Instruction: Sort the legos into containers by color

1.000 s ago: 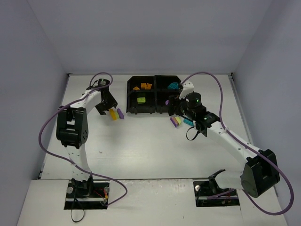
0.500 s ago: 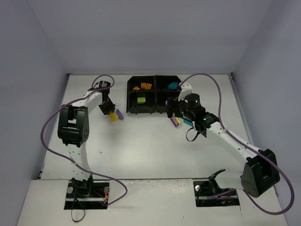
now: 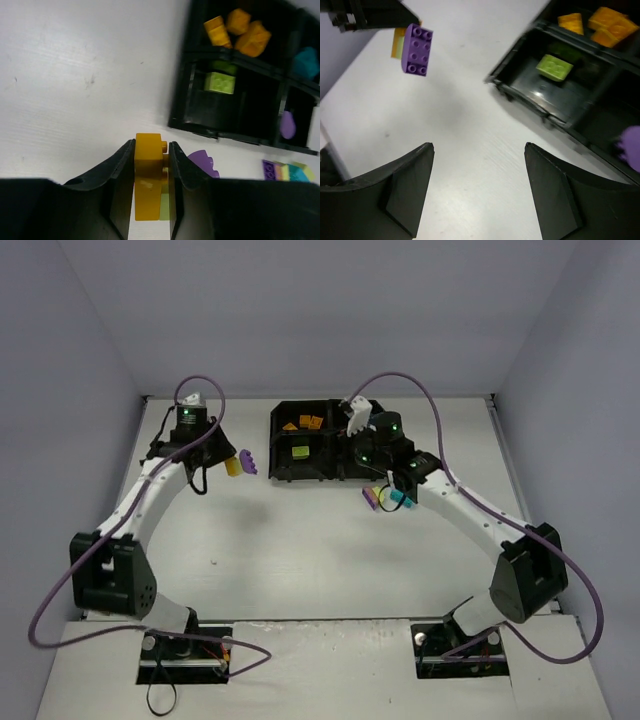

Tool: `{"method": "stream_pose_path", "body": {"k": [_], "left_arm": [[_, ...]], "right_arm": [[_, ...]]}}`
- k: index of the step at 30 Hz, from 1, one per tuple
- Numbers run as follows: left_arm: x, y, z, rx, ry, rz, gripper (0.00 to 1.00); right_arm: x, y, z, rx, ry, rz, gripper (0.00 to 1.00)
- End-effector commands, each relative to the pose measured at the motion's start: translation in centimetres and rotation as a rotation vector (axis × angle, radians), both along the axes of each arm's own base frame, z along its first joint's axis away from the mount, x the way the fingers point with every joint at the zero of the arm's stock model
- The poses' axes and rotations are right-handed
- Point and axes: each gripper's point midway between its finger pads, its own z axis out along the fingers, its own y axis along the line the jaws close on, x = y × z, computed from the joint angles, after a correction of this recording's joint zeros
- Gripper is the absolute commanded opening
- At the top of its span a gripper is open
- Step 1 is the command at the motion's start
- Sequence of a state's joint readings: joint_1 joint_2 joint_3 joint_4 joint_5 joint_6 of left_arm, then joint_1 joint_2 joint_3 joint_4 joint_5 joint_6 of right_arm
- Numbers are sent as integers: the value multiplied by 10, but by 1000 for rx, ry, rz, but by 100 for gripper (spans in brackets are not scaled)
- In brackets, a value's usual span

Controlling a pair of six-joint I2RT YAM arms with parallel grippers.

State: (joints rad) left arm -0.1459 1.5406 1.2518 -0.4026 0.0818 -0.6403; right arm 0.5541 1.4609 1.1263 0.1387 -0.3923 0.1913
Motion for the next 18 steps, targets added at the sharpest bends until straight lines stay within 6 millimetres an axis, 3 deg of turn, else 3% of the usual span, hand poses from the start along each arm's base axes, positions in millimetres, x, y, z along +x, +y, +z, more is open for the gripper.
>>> {"method": "stream_pose_path", "body": {"k": [1,2,4,6,13,18], "left_arm": [[-5,-15,72,-8,-271,-130,15],[-10,-15,91,-2,-341,-147,15],[-19,-17,93,4,-370,-171,15],[-27,-20,106,20,-429,-204,15],[-45,-31,116,80,-488,-261,15],[-54,-35,122,86,-510,-257,15]], "right_arm": [[-14,50,50,156,-27,225,70],[-18,58,53,172,-16,257,70],[-21,74,50,191,23,306,72],[-30,90,61,210,13,370,78],[-46,131,56,215,32,477,83],[-45,147,49,213,43,474,82]]}}
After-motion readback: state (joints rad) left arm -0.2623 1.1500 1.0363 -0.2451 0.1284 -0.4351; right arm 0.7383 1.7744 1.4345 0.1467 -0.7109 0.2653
